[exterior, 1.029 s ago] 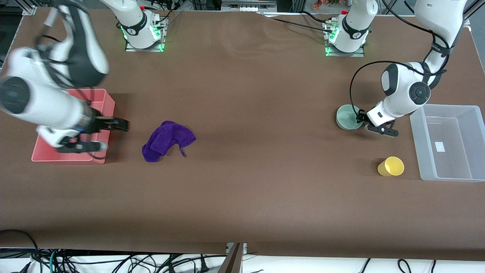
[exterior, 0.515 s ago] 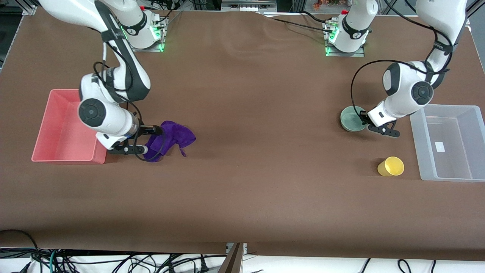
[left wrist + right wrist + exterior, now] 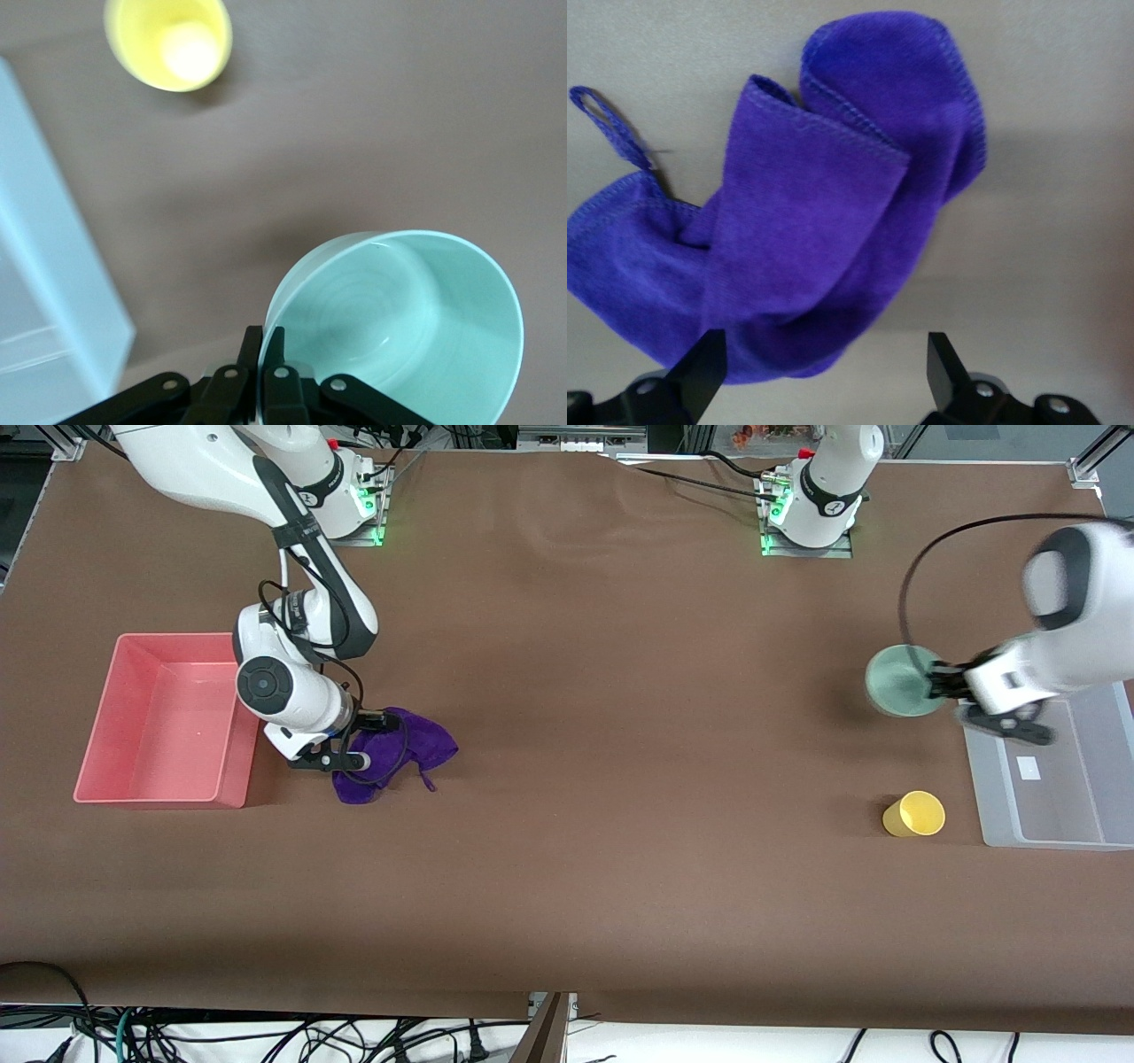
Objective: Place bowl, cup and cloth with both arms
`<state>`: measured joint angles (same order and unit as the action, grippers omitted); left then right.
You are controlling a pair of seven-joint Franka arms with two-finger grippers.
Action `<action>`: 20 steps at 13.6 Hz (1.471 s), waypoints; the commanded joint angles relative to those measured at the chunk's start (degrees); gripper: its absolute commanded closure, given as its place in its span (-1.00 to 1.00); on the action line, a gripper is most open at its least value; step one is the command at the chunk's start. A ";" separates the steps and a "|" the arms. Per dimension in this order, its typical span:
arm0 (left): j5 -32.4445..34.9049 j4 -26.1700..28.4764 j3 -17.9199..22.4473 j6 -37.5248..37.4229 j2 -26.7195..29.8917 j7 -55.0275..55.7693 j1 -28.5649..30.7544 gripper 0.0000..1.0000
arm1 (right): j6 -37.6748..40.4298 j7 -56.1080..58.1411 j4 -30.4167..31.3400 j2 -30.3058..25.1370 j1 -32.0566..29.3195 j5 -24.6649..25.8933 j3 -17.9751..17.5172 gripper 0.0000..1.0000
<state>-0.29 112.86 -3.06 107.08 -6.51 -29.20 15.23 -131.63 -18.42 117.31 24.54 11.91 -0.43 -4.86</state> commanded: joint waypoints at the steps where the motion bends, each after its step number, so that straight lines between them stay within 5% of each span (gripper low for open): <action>1: 3.69 -11.14 -0.19 -3.55 -6.92 -9.79 6.80 1.00 | -2.57 -3.98 0.55 0.33 -0.48 -0.71 -2.25 -1.00; 5: 4.07 -22.12 -0.28 -2.06 -20.07 -19.47 17.53 1.00 | -3.19 -4.95 0.55 1.30 -0.39 -0.62 -3.05 -1.00; 7: 3.63 -30.47 -0.28 -1.70 -29.39 -21.85 19.56 1.00 | -3.11 -4.25 0.64 2.00 -0.31 -0.62 -3.05 -0.82; 10: 2.22 -33.41 -0.28 5.02 -36.28 -23.70 21.41 1.00 | -5.20 -4.25 1.69 2.80 -0.13 -0.45 -3.05 -0.14; 13: 1.52 -33.32 -0.28 9.72 -38.66 -25.47 22.47 1.00 | -5.57 -4.34 1.79 2.62 -0.13 -0.36 -3.05 1.00; 14: 1.78 -33.32 -0.28 9.72 -38.67 -25.47 22.38 0.80 | -5.48 -4.16 1.52 2.19 -0.13 -0.36 -3.05 1.00; 15: 1.96 -33.41 -0.28 9.63 -38.41 -25.47 22.12 -0.41 | -4.17 -3.90 0.48 1.49 -0.13 -0.36 -3.05 1.00; 16: 2.13 -33.67 -0.28 9.29 -38.05 -25.38 21.86 -0.99 | -0.25 -3.81 -1.71 0.61 -0.13 -0.27 -3.05 1.00; 20: 2.66 -33.94 -1.42 -2.37 -28.15 -24.68 17.66 -1.00 | 24.69 -0.32 -19.00 -1.51 -0.74 0.52 -2.43 1.00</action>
<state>2.35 78.04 -4.58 111.91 -42.14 -53.35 36.33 -117.72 -21.48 106.54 24.14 11.86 -0.22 -7.35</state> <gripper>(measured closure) 0.551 0.943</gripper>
